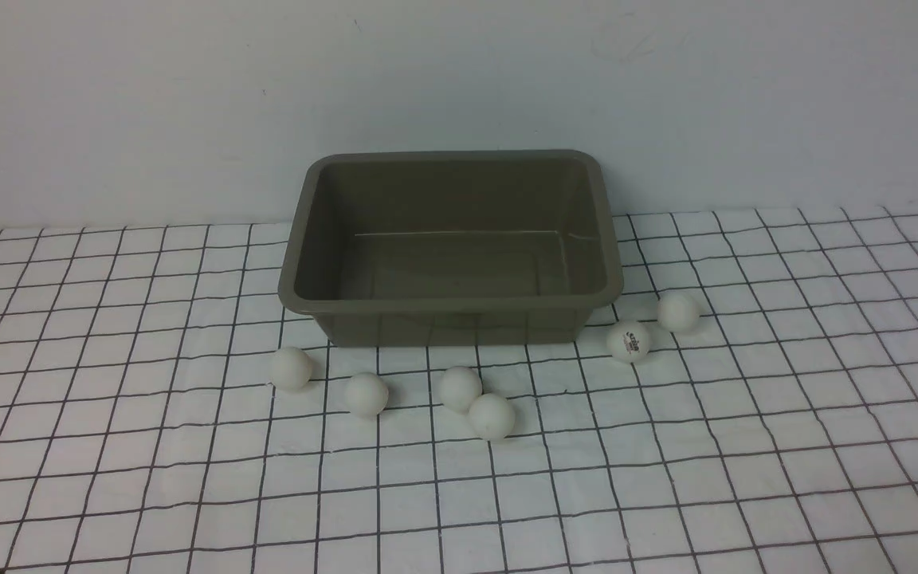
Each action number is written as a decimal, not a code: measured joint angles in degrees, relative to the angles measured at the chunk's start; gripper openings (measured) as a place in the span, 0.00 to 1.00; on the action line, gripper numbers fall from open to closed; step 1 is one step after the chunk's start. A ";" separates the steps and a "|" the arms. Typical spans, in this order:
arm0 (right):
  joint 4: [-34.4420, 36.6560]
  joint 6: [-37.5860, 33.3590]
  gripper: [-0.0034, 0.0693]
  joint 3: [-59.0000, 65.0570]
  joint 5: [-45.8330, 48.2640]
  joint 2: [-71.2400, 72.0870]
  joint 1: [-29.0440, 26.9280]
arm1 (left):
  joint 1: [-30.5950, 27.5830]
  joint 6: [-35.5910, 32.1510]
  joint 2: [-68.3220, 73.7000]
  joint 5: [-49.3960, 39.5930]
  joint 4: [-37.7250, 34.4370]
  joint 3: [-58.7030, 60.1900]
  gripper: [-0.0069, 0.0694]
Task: Put the table tennis balls into the box on the white checkered tablecloth.
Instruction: 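Reach for and grasp a ping pong ball on the table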
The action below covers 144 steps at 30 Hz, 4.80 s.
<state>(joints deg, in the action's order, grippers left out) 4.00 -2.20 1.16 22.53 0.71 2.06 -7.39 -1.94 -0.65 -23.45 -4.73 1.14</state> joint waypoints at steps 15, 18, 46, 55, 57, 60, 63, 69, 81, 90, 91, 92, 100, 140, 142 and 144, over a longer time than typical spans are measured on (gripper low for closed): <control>0.00 0.00 0.02 0.00 0.00 0.00 0.00 | 0.00 0.00 0.00 0.00 0.00 0.00 0.54; 0.00 0.00 0.02 0.00 0.00 0.00 0.00 | 0.00 0.00 0.00 0.00 0.00 0.00 0.54; 3.48 2.84 0.02 -22.60 16.19 0.00 0.00 | 0.00 0.00 0.00 0.00 0.00 0.00 0.54; 7.77 2.77 0.02 -26.95 19.17 0.01 0.00 | 0.00 0.00 0.00 0.00 0.00 0.00 0.54; 7.89 2.77 0.02 -26.95 19.17 0.01 0.00 | 0.00 0.00 0.00 0.00 0.00 0.00 0.54; 7.94 2.77 0.02 -26.95 19.24 0.01 0.00 | 0.00 0.00 0.00 0.00 0.00 0.00 0.54; 7.94 2.77 0.02 -26.95 19.29 0.01 0.00 | 0.00 0.00 0.00 0.00 0.00 0.00 0.54; 7.94 2.77 0.02 -26.95 19.24 0.01 0.00 | 0.00 0.00 0.00 0.15 0.06 0.00 0.54; 7.76 2.77 0.02 -26.95 18.44 0.01 0.00 | 0.00 3.66 0.00 5.74 -20.78 0.45 0.54; 7.76 2.77 0.02 -26.95 20.75 0.01 0.00 | 0.00 3.02 0.00 9.54 -35.03 0.45 0.54; 7.76 2.70 0.02 -26.95 20.76 0.01 0.00 | 0.00 2.38 0.00 9.28 -35.81 0.17 0.54; 7.76 2.20 0.02 -26.95 20.76 0.01 0.00 | 0.00 0.84 0.00 8.56 -37.25 -0.89 0.54; 9.73 -1.31 0.02 -26.95 20.81 0.01 0.00 | 0.00 -16.00 0.67 -3.75 -42.51 -12.41 0.54; 39.21 -42.59 0.55 -56.70 20.10 -76.13 0.00 | 0.00 -40.91 21.63 -16.68 -41.14 -21.91 0.65; 39.14 -42.53 0.55 -59.19 19.85 -80.72 0.00 | 0.00 -40.91 21.63 -16.68 -41.14 -21.91 0.65; 39.19 -42.53 0.55 -61.76 19.66 -86.06 0.00 | 0.00 -40.91 21.63 -16.68 -41.14 -21.91 0.65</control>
<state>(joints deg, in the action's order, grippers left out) 43.19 -44.73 -60.60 42.19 -85.35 2.06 -7.39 -42.85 20.98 -40.13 -45.87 -20.77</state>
